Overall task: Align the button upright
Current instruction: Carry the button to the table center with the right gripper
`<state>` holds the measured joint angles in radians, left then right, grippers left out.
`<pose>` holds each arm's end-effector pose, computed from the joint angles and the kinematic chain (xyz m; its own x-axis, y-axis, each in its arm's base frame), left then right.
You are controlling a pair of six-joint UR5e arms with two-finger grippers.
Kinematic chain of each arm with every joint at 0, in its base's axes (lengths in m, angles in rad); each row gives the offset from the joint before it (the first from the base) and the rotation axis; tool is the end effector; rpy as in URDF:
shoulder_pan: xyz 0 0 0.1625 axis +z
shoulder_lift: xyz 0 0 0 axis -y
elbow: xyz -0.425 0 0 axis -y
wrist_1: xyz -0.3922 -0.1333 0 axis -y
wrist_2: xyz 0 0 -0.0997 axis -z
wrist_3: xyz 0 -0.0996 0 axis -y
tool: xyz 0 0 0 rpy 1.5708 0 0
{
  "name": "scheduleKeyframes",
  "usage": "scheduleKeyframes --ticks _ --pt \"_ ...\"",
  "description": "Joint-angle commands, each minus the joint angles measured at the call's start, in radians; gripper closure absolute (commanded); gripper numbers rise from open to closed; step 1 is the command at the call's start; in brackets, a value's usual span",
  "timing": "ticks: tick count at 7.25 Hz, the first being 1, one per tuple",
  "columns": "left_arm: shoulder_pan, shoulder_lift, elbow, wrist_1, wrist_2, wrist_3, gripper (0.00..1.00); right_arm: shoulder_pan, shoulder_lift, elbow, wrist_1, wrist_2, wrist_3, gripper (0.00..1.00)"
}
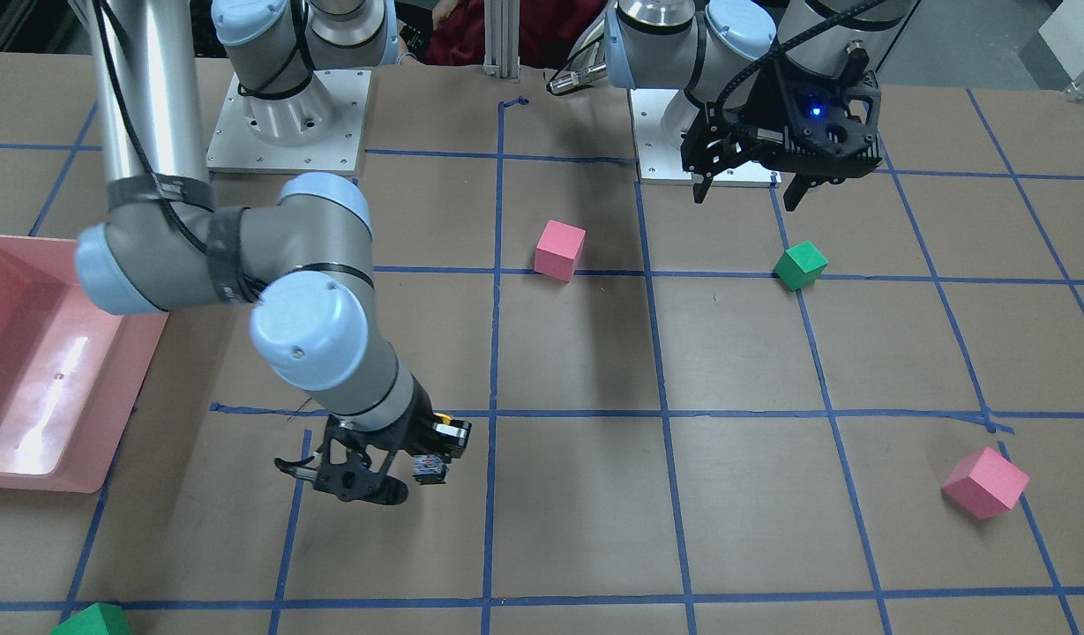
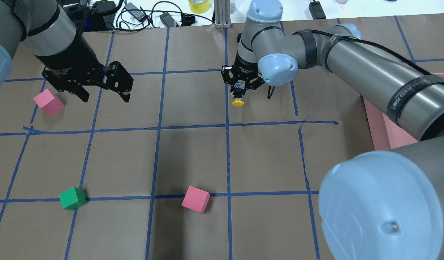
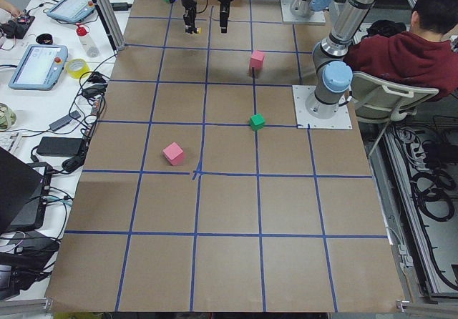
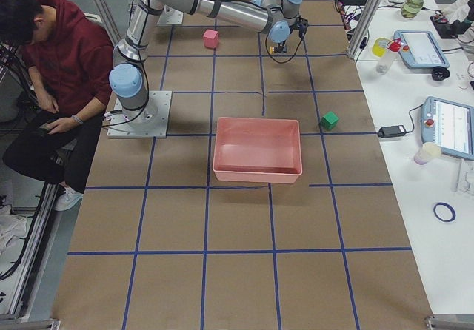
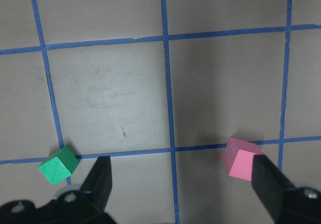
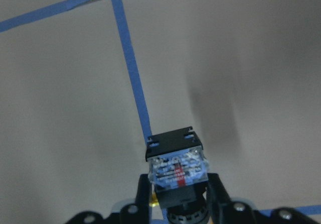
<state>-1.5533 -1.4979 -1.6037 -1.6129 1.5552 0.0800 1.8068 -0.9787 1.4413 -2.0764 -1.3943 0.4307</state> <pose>-0.1268 -0.4627 0.5023 -0.9979 0.0624 0.0157 0.0625 0.9980 0.0009 0.3084 -0.6376 0.2464 -0.9657 0.1897 -0.1773 0.1866 0.9818 0.0342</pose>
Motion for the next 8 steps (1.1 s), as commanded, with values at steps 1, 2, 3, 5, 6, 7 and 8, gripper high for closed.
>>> scheduleKeyframes --ticks 1,2,3,5,6,7,8 --pt "-0.001 -0.01 0.007 -0.001 0.014 0.004 0.0 0.058 0.05 -0.007 -0.081 -0.063 0.002 1.0" --pt "-0.001 -0.036 0.004 -0.007 0.0 -0.005 0.0 0.063 0.069 -0.027 -0.088 -0.063 0.002 1.0" --pt "-0.011 -0.042 -0.002 -0.001 -0.001 -0.008 0.0 0.074 0.089 -0.059 -0.087 -0.06 0.002 1.0" --pt "-0.048 -0.045 -0.022 0.039 0.0 -0.014 0.0 0.091 0.107 -0.065 -0.088 -0.063 0.002 1.0" --pt "-0.085 -0.041 -0.089 0.132 0.005 -0.019 0.0 0.091 0.113 -0.061 -0.088 -0.063 0.002 0.5" --pt "-0.108 -0.032 -0.164 0.231 0.008 -0.032 0.0 0.091 0.109 -0.061 -0.09 -0.065 0.002 0.01" --pt "-0.111 -0.028 -0.207 0.295 0.003 -0.049 0.0 0.091 0.106 -0.058 -0.087 -0.063 0.0 0.0"
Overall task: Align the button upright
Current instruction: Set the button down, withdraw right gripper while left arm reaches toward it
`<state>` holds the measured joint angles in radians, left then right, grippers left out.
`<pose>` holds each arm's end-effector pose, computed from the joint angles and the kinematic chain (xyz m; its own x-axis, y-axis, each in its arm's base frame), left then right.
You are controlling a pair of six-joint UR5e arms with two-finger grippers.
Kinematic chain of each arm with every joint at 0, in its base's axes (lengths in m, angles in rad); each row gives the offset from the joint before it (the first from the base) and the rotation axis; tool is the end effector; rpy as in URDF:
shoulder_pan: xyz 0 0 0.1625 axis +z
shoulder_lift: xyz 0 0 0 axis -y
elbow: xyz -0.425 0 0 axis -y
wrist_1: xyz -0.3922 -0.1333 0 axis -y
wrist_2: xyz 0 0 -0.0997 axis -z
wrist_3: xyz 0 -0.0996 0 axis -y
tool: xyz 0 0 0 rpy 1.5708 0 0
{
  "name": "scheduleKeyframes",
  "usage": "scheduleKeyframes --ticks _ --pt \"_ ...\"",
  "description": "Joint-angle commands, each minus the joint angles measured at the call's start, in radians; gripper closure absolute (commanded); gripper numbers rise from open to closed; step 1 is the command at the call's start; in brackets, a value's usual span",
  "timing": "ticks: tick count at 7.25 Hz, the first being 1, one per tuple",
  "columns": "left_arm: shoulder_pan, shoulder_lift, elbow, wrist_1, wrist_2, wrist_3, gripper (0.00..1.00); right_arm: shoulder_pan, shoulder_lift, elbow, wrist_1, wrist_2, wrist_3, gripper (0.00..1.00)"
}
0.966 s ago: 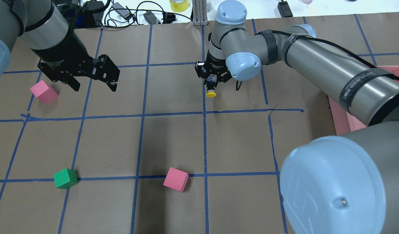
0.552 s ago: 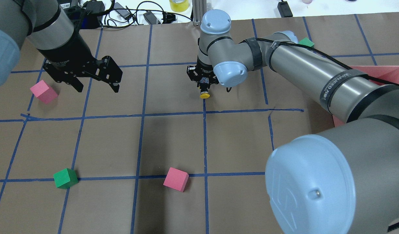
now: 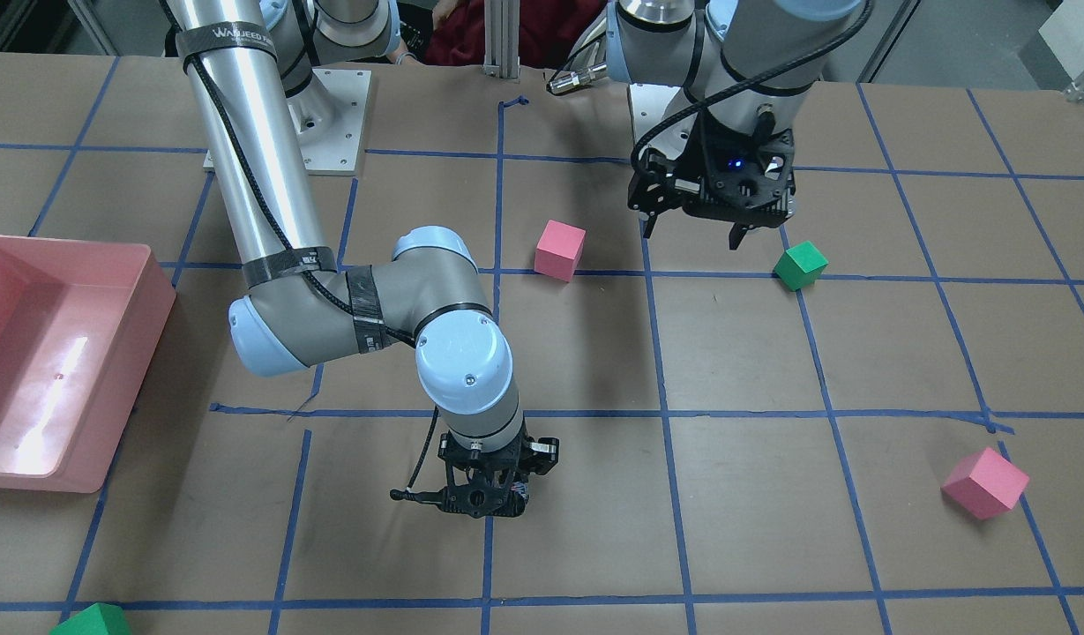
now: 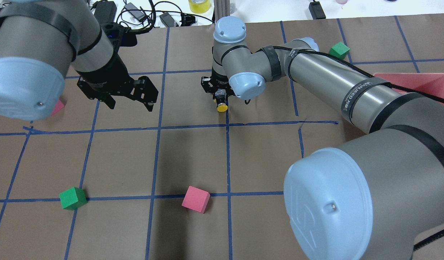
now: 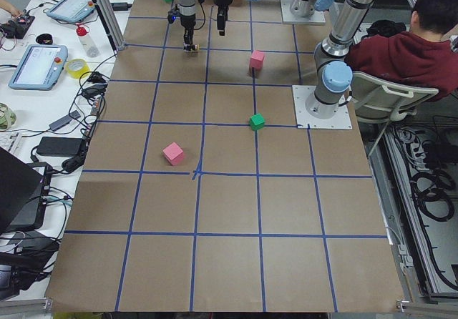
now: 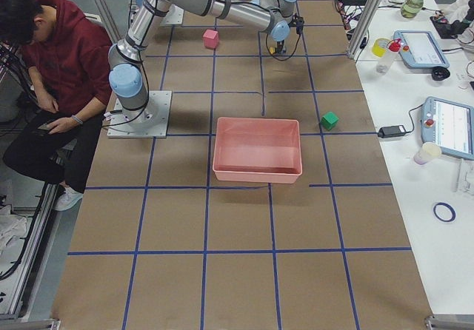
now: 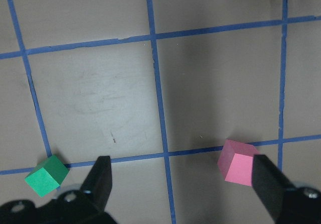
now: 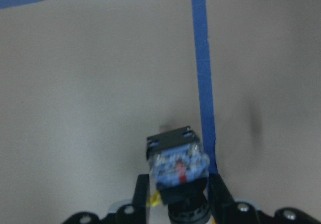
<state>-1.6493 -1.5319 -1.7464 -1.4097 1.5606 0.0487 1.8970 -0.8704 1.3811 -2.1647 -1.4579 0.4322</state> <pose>-0.1711 -0.4621 0.4366 -0.9919 0.1271 0.0090 0.1268 0.9916 -0.0249 0.3688 -0.6392 0.2054 -0.9857 0.0982 -0.1368 0.1030 0.9943 -0.0284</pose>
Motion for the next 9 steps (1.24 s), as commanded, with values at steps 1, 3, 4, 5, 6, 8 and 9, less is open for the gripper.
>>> scheduleKeyframes --ticks 1,3,4,5,6,8,9 --pt "-0.017 0.009 -0.08 0.092 -0.004 -0.026 0.02 0.001 -0.045 0.006 0.012 0.001 -0.018 0.0" --pt "-0.046 0.01 -0.149 0.13 0.024 -0.105 0.1 -0.033 -0.188 0.07 0.153 -0.059 -0.114 0.0" --pt "-0.088 -0.002 -0.223 0.287 0.03 -0.107 0.1 -0.086 -0.226 0.12 0.157 -0.084 -0.216 0.0" --pt "-0.125 -0.02 -0.308 0.478 0.03 -0.118 0.09 -0.166 -0.284 0.153 0.166 -0.094 -0.292 0.0" --pt "-0.141 -0.052 -0.368 0.635 0.026 -0.157 0.09 -0.24 -0.368 0.164 0.208 -0.096 -0.312 0.0" --pt "-0.217 -0.179 -0.397 0.934 0.028 -0.269 0.12 -0.321 -0.551 0.155 0.392 -0.101 -0.459 0.0" --pt "-0.257 -0.256 -0.392 1.062 0.071 -0.362 0.13 -0.334 -0.599 0.153 0.413 -0.125 -0.493 0.0"
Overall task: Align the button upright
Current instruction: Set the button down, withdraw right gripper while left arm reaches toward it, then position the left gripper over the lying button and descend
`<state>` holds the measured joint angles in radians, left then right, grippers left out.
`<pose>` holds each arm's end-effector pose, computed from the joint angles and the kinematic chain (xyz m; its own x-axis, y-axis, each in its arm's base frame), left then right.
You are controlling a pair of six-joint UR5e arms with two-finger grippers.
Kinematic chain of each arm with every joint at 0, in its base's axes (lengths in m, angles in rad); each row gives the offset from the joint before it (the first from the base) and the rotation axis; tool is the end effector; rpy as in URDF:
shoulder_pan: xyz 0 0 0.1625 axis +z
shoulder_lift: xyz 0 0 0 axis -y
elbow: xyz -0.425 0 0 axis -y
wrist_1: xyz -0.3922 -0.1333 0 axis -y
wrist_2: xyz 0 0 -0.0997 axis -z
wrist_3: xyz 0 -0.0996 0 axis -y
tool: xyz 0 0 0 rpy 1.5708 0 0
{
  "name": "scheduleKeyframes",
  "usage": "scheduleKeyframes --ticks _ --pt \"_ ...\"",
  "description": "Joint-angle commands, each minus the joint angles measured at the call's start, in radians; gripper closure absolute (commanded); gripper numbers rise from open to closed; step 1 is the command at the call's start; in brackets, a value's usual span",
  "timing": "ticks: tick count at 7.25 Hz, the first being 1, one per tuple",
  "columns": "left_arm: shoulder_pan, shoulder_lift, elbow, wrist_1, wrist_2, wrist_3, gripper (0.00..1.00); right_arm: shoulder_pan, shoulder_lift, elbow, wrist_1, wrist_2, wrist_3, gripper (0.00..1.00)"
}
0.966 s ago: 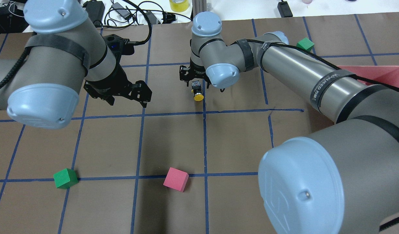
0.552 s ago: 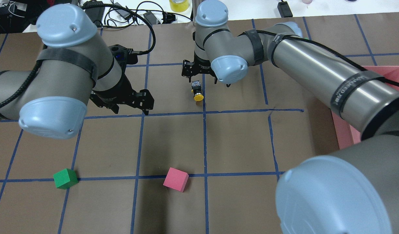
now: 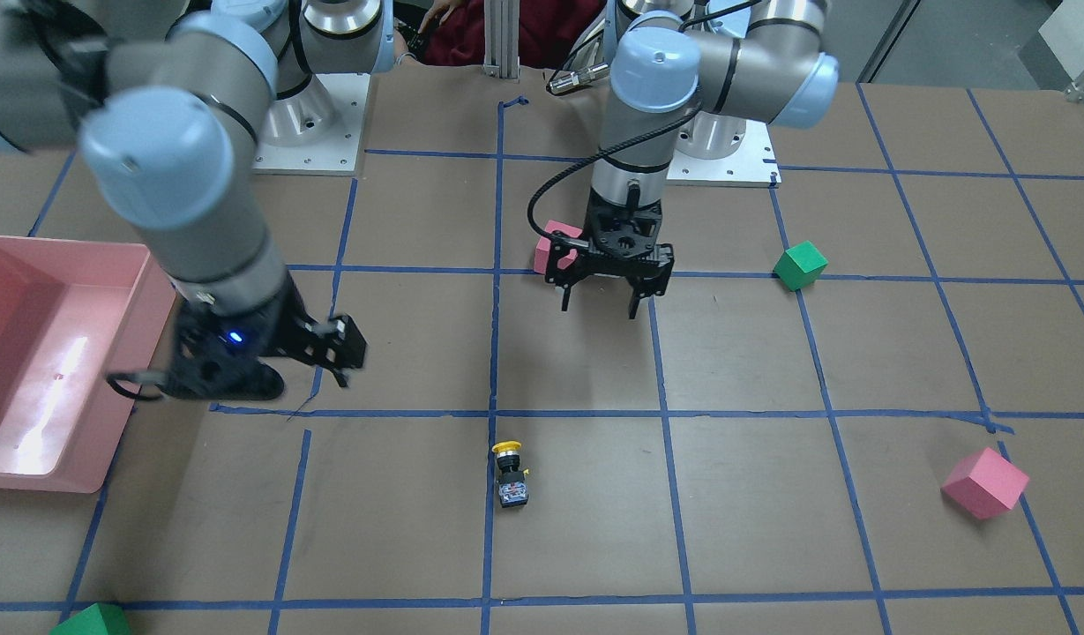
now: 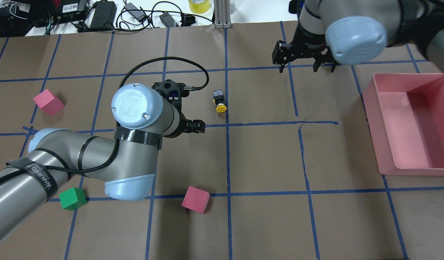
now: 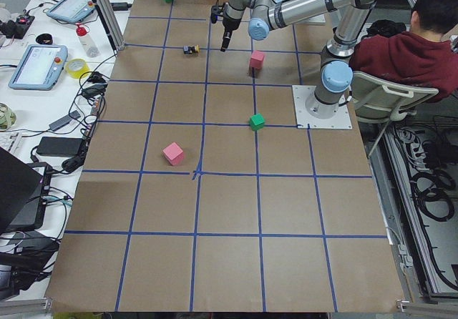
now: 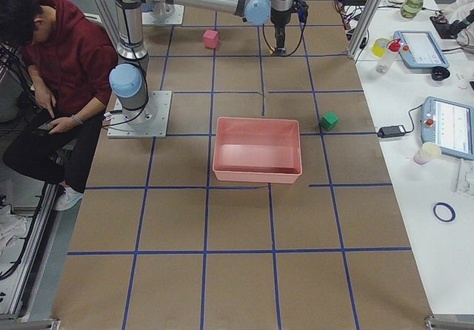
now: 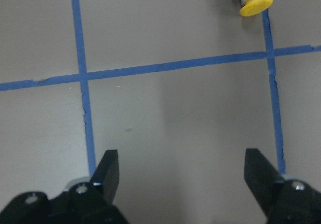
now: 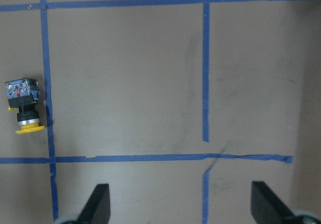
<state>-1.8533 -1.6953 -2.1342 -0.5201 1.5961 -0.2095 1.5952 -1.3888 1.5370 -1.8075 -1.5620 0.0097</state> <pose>-0.2606 -0.4287 0.2775 -0.9957 0.0774 0.0507 0.0547 0.9344 -0.3520 0.1481 -0.5695 0.4322 -0.9998 -0.0155 -0.0096 -0.0146 0.9960 -0.0883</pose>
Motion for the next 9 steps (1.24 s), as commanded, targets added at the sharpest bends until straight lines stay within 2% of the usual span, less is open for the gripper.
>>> scheduleKeyframes --ticks 1,2,3,4,6,9 --pt "-0.099 -0.177 0.014 0.266 0.095 -0.154 0.13 -0.032 -0.11 -0.006 0.1 -0.015 -0.074 0.0" --pt "-0.122 -0.254 0.067 0.305 0.141 -0.21 0.15 -0.029 -0.117 -0.002 0.165 -0.009 -0.076 0.0" --pt "-0.142 -0.33 0.177 0.305 0.148 -0.212 0.16 -0.029 -0.119 -0.011 0.169 0.006 -0.085 0.0" --pt "-0.15 -0.401 0.232 0.314 0.189 -0.212 0.17 -0.03 -0.116 0.003 0.174 -0.006 -0.102 0.0" --pt "-0.153 -0.484 0.227 0.499 0.202 -0.212 0.18 -0.03 -0.108 0.011 0.169 -0.004 -0.109 0.0" --pt "-0.153 -0.53 0.244 0.529 0.225 -0.203 0.2 -0.038 -0.105 0.011 0.192 0.002 -0.109 0.0"
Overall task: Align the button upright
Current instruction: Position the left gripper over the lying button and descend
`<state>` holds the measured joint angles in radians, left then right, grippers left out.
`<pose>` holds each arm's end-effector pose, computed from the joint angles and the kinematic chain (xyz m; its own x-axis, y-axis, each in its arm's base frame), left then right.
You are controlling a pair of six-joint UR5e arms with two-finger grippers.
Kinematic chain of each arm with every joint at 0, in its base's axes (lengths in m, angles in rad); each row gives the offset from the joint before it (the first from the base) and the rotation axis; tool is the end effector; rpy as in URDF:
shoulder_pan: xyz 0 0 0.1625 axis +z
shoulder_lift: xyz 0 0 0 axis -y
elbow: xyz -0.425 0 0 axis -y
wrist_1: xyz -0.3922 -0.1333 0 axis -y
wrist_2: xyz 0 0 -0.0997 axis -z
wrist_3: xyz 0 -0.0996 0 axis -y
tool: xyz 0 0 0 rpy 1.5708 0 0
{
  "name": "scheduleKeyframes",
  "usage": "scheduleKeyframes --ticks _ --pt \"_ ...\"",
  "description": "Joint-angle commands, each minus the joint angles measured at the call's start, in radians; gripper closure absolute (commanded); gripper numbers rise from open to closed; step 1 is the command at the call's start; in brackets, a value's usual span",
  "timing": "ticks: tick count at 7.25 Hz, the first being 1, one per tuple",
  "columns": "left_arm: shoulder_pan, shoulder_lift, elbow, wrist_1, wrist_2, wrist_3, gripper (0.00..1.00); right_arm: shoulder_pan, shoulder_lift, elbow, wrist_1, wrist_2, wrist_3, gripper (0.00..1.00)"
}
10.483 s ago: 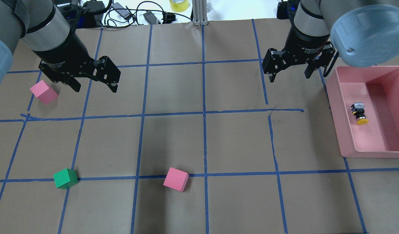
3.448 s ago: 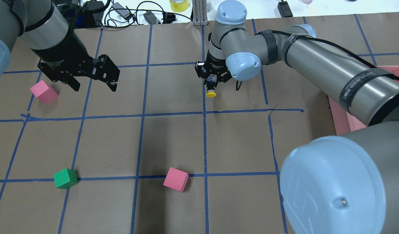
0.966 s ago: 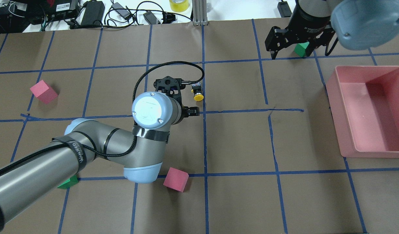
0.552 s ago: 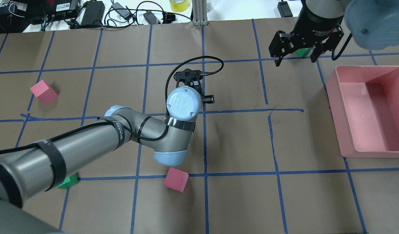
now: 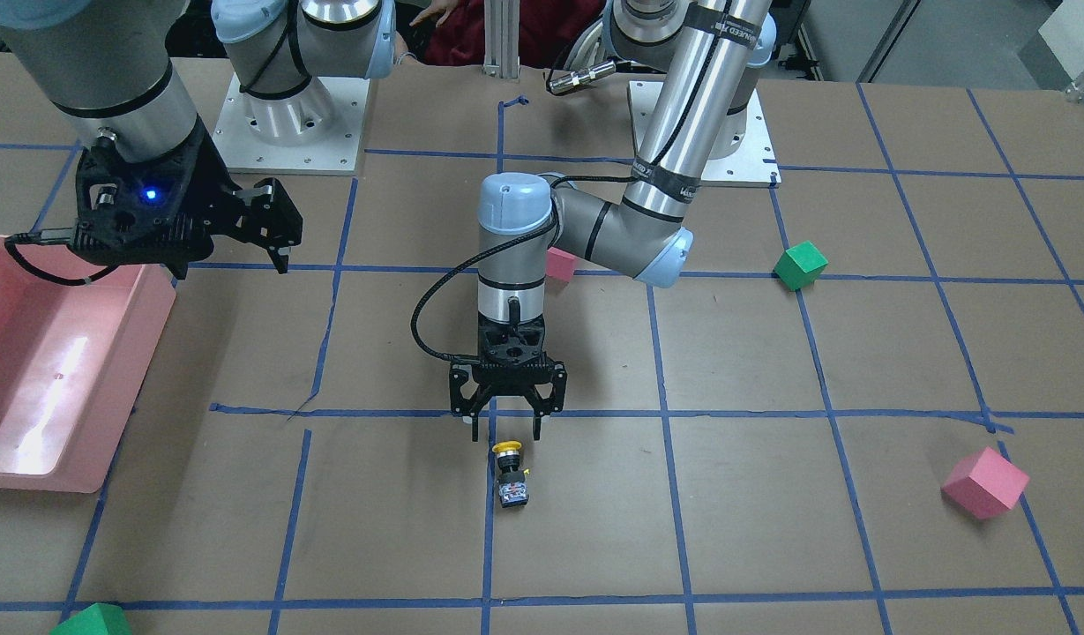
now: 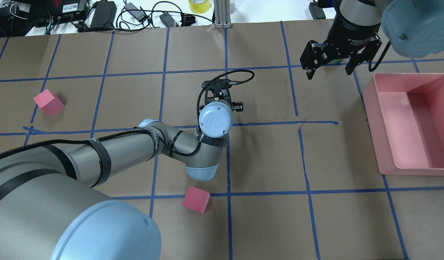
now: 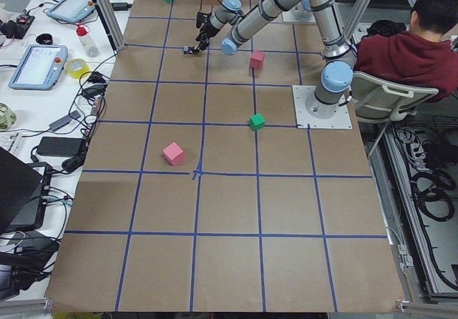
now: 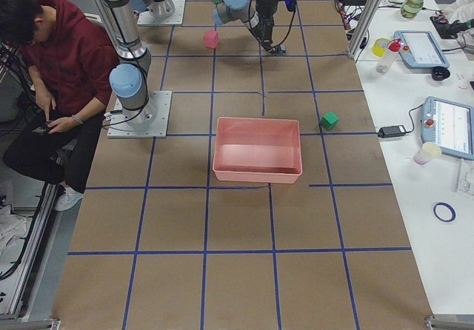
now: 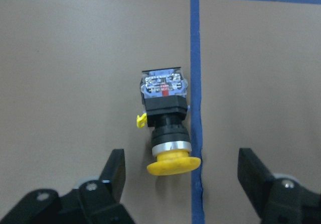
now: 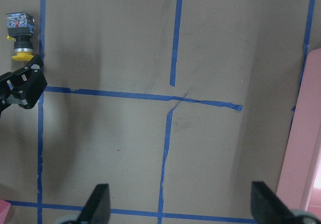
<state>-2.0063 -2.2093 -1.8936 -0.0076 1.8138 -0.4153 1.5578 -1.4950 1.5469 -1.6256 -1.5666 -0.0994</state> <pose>-0.3585 -0.5112 0.1590 -0.9981 -0.0399 0.0470 -0.0601 0.7992 -0.5981 0.1269 -0.5255 0.4666 -0.9963 -0.0863 -0.0039 -0.0863 0.9963 -0.0033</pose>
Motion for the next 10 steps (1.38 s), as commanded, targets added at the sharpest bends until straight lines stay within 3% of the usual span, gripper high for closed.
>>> scheduleKeyframes --ticks 1,3,5,6,7,9,10 --pt "0.0 -0.024 0.002 0.018 0.012 0.003 0.26 -0.002 0.001 0.001 0.018 0.005 0.0 0.0" --pt "0.0 -0.026 0.001 0.017 0.031 0.003 0.57 -0.001 -0.001 0.001 0.02 0.008 0.003 0.0" --pt "0.0 -0.003 0.007 0.003 0.03 0.013 0.99 0.001 0.001 0.001 0.021 0.008 0.003 0.0" --pt "0.001 0.019 0.022 -0.015 0.024 0.048 1.0 0.001 0.001 0.002 0.02 0.008 0.003 0.0" --pt "0.006 0.048 0.09 -0.131 0.006 0.076 1.0 0.001 0.001 0.001 0.021 0.008 0.003 0.0" --pt "0.007 0.153 0.256 -0.656 -0.057 0.023 1.0 0.002 0.001 0.001 0.021 0.008 0.003 0.0" --pt "0.029 0.192 0.289 -0.842 -0.2 -0.075 1.0 0.002 0.001 0.002 0.021 0.01 0.003 0.0"
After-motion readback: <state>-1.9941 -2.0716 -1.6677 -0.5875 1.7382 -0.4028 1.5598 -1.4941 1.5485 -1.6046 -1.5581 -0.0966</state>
